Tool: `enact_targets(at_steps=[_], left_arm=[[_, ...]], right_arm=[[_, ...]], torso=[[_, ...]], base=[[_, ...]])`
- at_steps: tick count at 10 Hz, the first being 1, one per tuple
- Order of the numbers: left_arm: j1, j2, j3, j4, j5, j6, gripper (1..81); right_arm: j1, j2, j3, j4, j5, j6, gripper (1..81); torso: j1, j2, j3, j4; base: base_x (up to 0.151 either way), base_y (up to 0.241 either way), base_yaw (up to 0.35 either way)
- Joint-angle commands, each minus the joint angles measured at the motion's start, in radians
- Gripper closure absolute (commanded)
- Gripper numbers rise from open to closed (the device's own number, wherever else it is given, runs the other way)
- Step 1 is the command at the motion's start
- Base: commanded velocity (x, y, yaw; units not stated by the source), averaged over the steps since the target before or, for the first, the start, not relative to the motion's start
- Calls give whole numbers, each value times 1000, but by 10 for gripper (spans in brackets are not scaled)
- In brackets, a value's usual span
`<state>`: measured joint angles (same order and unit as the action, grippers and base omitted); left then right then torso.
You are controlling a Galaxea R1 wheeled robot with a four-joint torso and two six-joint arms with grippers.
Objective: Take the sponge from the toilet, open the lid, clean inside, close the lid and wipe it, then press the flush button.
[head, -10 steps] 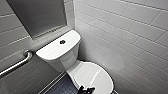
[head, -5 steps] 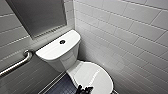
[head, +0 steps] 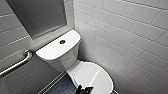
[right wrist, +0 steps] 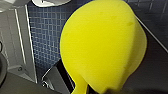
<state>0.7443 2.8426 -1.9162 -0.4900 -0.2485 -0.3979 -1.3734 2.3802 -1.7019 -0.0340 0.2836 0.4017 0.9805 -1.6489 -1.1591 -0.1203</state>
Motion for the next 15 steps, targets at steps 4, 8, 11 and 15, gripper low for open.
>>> enact_targets(at_steps=[4, 8, 11, 15], left_arm=[[-176, -47, 213, 71, -63, 4, 10], [-188, -141, 391, 77, -115, -2, 10], [-190, -210, 500, 79, -150, -22, 10], [-190, -296, 591, 79, -196, -84, 10]], right_arm=[[15, -30, 9, -24, -63, -1, 811], [9, -20, -21, -24, -60, 5, 811], [-20, -23, -33, -17, 25, 14, 811], [-34, -23, -44, -9, 35, 17, 811]], torso=[[0, 0, 0, 0], [0, 0, 0, 0], [0, 0, 0, 0], [0, 1, 20, 0]], base=[[0, 0, 0], [0, 0, 0], [0, 0, 0], [0, 0, 0]])
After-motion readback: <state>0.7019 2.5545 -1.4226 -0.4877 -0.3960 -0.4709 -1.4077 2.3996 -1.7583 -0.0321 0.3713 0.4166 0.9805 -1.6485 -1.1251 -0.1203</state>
